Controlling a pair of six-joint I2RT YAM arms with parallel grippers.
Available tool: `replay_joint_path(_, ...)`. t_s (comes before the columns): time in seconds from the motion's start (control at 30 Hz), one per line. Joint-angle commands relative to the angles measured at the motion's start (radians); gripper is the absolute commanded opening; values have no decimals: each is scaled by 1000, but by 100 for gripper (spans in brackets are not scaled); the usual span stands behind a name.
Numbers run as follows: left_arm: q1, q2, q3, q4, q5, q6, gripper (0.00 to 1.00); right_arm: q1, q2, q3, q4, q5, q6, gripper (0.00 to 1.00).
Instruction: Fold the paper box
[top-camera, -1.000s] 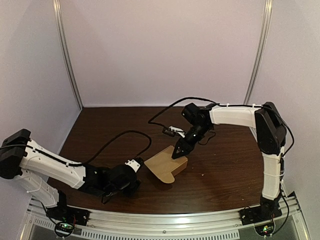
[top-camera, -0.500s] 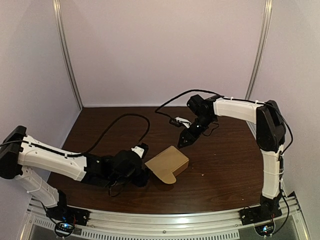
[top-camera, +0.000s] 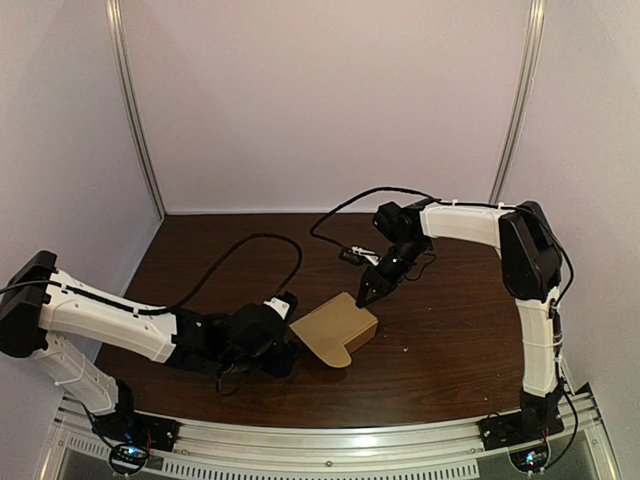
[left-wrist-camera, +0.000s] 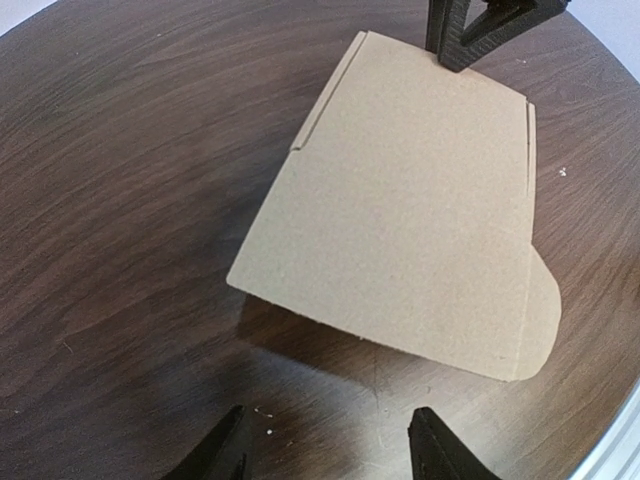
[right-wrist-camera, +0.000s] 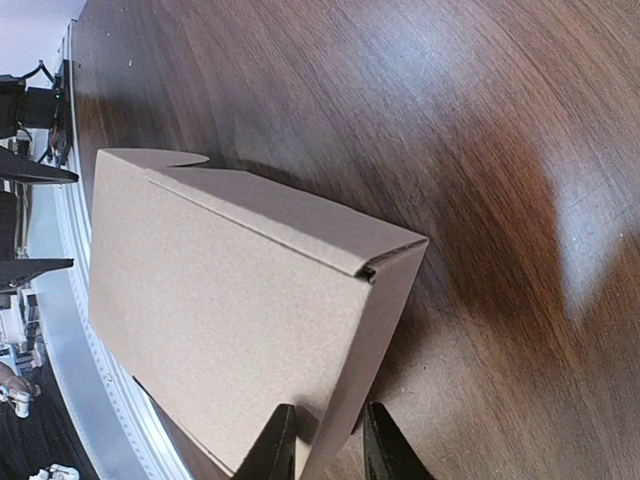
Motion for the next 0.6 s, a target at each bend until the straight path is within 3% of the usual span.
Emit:
replay_joint_path(0.0,3,-45,-37,13,1,-12,55,-33,64,8,-22,-9,31,22)
replay_joint_path(0.27,3,-134,-135,51,-62,-19,53,-90,99,3,-10,-49,53,17)
replay_joint_path(0.57,4,100,-88,270,-66,108,54,-106,110,5,4,-84,62,19)
